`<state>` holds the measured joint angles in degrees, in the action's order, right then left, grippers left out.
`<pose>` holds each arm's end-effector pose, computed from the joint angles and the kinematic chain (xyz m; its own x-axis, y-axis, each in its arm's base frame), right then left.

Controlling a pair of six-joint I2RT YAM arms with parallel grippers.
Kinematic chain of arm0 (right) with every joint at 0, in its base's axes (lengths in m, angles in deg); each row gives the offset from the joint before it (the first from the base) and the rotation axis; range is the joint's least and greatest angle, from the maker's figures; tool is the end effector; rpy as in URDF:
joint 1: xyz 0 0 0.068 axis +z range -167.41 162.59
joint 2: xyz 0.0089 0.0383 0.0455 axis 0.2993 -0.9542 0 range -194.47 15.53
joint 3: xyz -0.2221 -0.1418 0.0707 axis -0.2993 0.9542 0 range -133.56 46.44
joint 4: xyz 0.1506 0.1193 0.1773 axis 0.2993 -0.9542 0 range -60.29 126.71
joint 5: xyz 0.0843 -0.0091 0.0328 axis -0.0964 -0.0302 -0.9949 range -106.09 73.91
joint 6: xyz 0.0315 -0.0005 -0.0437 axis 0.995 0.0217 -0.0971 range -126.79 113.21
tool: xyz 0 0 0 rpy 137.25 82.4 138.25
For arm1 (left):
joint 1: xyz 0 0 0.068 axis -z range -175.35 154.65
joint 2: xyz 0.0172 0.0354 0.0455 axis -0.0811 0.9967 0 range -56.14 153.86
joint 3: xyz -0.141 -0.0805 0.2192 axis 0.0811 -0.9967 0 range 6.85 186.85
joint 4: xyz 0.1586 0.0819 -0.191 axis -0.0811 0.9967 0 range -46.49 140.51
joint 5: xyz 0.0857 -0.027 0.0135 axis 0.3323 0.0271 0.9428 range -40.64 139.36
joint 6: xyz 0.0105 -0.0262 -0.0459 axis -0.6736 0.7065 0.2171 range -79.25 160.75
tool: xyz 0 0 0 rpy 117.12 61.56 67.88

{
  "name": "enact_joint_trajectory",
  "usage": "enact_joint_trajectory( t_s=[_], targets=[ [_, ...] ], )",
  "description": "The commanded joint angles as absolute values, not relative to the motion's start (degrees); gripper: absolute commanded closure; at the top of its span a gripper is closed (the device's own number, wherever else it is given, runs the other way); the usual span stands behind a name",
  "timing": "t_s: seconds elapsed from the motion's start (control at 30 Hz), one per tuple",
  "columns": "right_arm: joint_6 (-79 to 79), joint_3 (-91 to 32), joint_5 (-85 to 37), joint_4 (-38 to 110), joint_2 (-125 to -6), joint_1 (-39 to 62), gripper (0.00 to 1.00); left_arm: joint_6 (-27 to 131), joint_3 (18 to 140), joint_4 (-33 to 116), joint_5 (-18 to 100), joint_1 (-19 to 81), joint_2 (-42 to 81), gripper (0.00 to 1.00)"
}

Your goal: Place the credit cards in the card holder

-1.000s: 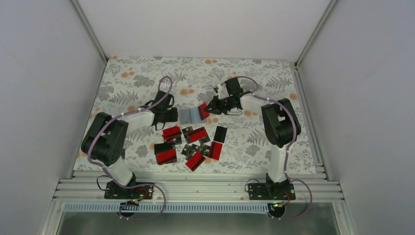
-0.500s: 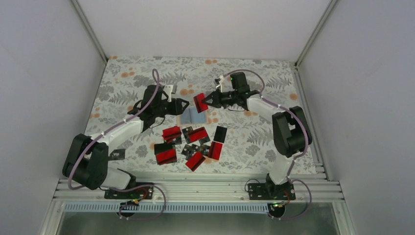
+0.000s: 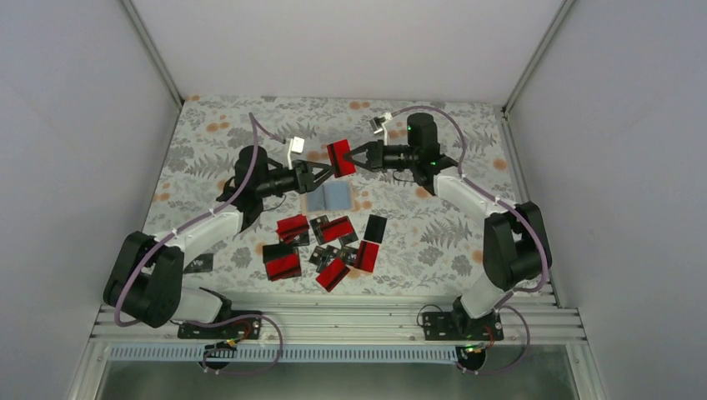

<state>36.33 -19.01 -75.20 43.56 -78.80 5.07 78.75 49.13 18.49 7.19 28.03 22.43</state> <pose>0.3293 0.1692 0.2763 -0.8895 0.0115 -0.4567 -0.4430 0.2221 0.8685 0.2651 -0.1406 0.2560 -0.6943 -0.1969 -0.6922 0.5977 0.3780 -0.7071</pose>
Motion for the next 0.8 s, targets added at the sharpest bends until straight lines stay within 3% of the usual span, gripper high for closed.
enact_joint_trajectory(
  t_s=[0.0, 0.13, 0.5, 0.77],
  targets=[
    [40.48, -17.2, -77.35, 50.84, -76.08, 4.74, 0.96, 84.46, 47.82, 7.02, 3.2, 27.9, 22.44, 0.62],
    [41.29, -16.53, -77.83, 52.22, -75.24, 4.73, 0.96, 88.76, 47.39, 1.46, 2.42, 27.85, 23.83, 0.68],
    [41.38, -15.55, -78.86, 53.12, -74.28, 4.9, 0.96, 91.13, 47.66, -0.8, 3.15, 27.94, 24.67, 0.97],
    [40.72, -15.59, -79.71, 53.42, -74.41, 5.35, 0.96, 93.07, 48.42, -2.93, 1.67, 27.93, 26.87, 0.93]
  ],
)
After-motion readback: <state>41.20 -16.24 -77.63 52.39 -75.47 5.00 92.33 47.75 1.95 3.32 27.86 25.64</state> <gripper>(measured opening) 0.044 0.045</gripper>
